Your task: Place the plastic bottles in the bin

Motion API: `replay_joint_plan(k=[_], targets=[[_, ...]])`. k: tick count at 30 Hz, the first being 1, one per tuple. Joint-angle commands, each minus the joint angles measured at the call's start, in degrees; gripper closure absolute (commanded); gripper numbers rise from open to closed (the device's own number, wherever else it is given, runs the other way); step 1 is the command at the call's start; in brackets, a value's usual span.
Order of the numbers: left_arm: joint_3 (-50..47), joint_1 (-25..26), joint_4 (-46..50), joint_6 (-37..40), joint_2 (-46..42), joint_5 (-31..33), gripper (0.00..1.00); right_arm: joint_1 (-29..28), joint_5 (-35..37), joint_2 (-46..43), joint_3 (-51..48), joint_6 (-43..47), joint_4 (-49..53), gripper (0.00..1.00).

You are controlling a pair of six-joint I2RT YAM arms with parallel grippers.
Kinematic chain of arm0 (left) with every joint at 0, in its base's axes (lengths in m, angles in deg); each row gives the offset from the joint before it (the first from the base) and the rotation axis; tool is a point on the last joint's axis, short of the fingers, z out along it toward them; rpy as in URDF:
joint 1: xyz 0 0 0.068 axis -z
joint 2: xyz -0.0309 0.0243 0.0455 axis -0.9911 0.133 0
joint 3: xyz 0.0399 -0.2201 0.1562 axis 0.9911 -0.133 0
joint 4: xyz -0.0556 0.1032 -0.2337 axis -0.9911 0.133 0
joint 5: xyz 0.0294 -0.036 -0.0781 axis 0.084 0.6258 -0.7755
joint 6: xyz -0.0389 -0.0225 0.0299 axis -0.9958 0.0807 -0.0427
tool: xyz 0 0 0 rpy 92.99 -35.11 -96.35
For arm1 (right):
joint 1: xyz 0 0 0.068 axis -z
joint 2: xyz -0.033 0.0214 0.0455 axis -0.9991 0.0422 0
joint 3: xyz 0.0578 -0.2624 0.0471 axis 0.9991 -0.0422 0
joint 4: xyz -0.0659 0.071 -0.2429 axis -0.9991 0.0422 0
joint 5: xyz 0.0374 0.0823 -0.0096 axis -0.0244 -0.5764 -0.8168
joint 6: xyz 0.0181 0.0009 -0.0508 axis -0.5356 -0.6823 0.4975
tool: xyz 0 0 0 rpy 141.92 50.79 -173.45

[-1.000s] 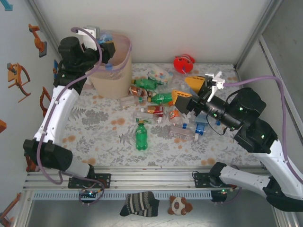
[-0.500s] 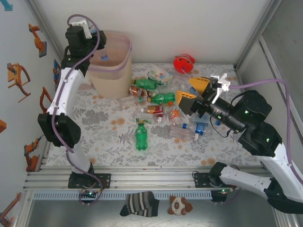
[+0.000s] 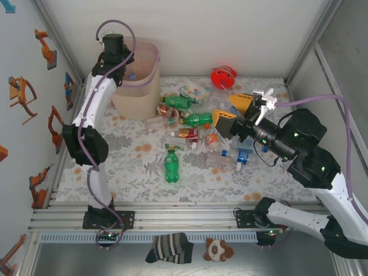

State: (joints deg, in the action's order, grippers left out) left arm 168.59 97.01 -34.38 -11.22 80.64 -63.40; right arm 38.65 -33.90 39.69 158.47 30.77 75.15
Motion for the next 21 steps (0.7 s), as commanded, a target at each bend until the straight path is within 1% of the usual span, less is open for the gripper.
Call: replay_joint_plan(k=[1, 5, 8, 10, 13, 21], targets=[[6.1, 0.8, 10.9, -3.8, 3.3, 7.1, 0.71, 0.0, 1.0, -0.1, 0.1, -0.7, -0.3, 0.2], [12.7, 1.0, 17.8, -6.4, 8.1, 8.0, 0.71, 0.0, 1.4, -0.2, -0.2, -1.0, -0.2, 0.2], [16.8, 1.3, 21.8, -6.7, 11.5, 8.9, 0.67, 0.0, 1.6, -0.3, -0.4, -1.2, -0.1, 0.21], [19.8, 1.3, 24.7, -7.6, 13.9, 9.7, 0.67, 0.0, 1.7, -0.3, -0.6, -1.3, -0.1, 0.2], [22.9, 1.3, 27.3, -8.7, 16.7, 9.1, 0.61, 0.0, 1.9, -0.4, -0.9, -1.4, -0.1, 0.21], [23.1, 0.9, 28.1, -10.2, 20.2, 7.6, 0.44, 0.0, 2.4, -1.1, -1.5, -1.4, 0.2, 0.21]])
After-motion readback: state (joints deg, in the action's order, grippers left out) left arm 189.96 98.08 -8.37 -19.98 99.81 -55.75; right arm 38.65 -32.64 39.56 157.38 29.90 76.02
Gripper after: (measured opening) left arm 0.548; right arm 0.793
